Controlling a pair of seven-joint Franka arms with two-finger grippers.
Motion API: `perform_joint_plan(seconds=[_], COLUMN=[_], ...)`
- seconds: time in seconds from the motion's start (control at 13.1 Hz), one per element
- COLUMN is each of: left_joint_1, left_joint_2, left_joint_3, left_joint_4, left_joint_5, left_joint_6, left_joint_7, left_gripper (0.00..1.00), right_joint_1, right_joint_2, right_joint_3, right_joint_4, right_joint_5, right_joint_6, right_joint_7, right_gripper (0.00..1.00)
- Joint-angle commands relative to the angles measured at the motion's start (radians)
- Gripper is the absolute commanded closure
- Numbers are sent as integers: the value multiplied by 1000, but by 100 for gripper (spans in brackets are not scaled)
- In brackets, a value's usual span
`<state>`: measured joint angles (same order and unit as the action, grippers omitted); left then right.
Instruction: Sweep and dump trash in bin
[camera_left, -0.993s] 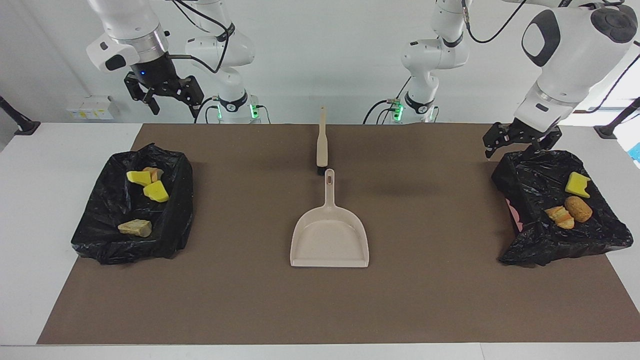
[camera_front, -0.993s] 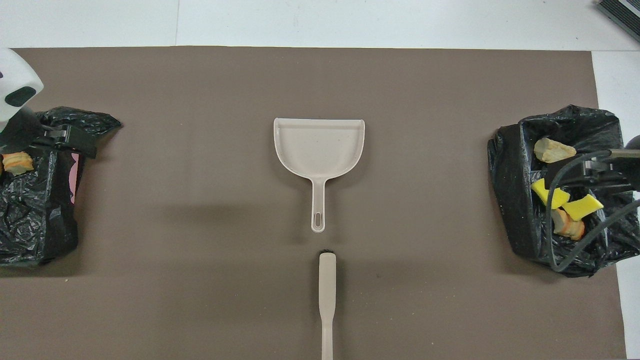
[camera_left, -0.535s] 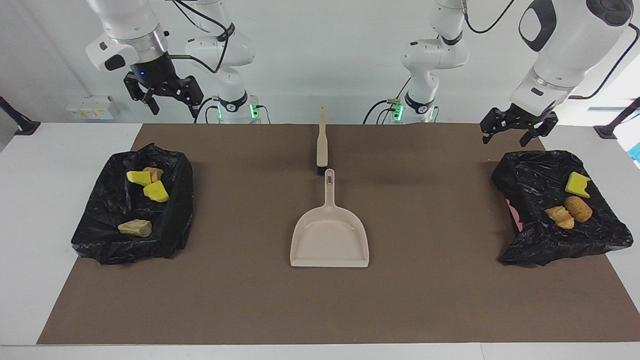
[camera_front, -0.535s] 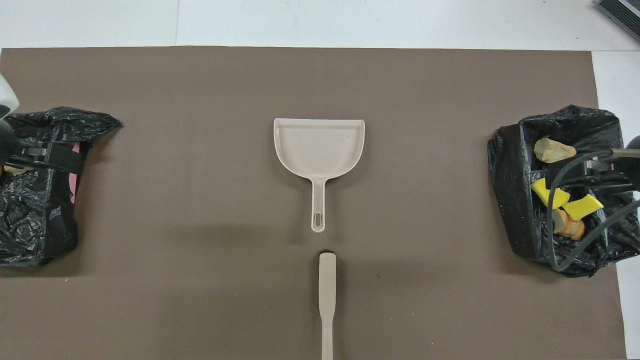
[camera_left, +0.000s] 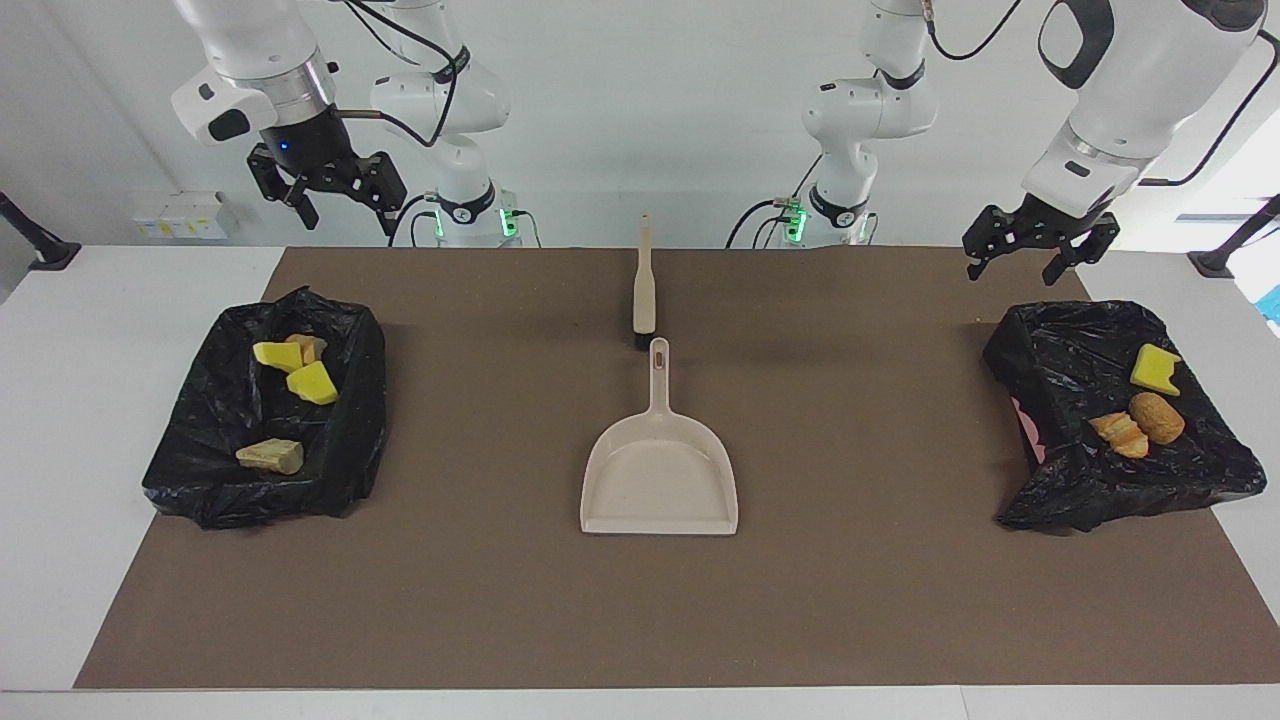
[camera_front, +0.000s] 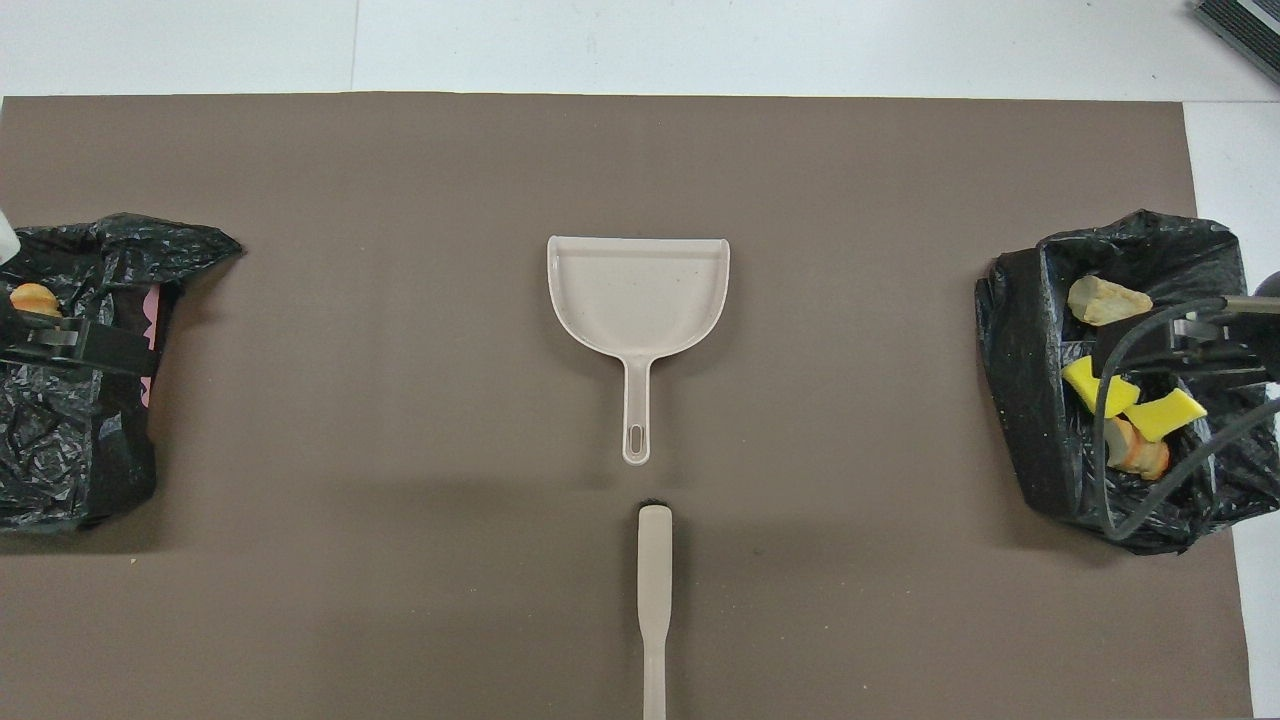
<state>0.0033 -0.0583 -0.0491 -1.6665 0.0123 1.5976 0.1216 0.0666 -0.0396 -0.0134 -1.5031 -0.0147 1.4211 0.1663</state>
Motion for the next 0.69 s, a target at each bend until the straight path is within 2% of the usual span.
perform_joint_plan(seconds=[0.0,0.61], left_joint_1=[4,6], left_joint_2=[-8,-11], left_joint_3=[-1,-1], left_joint_4=[8,2], left_joint_5=[-12,-14], left_joint_6=[4,-4], left_joint_7=[7,9], left_gripper=[0,0], right_joint_1=[-11,-11], right_joint_2=[-20,-20], right_joint_3=[4,4], right_joint_4=[-26,-28], right_joint_5=[18,18], right_joint_6=[16,15], right_joint_7=[21,22], right_gripper=[0,0])
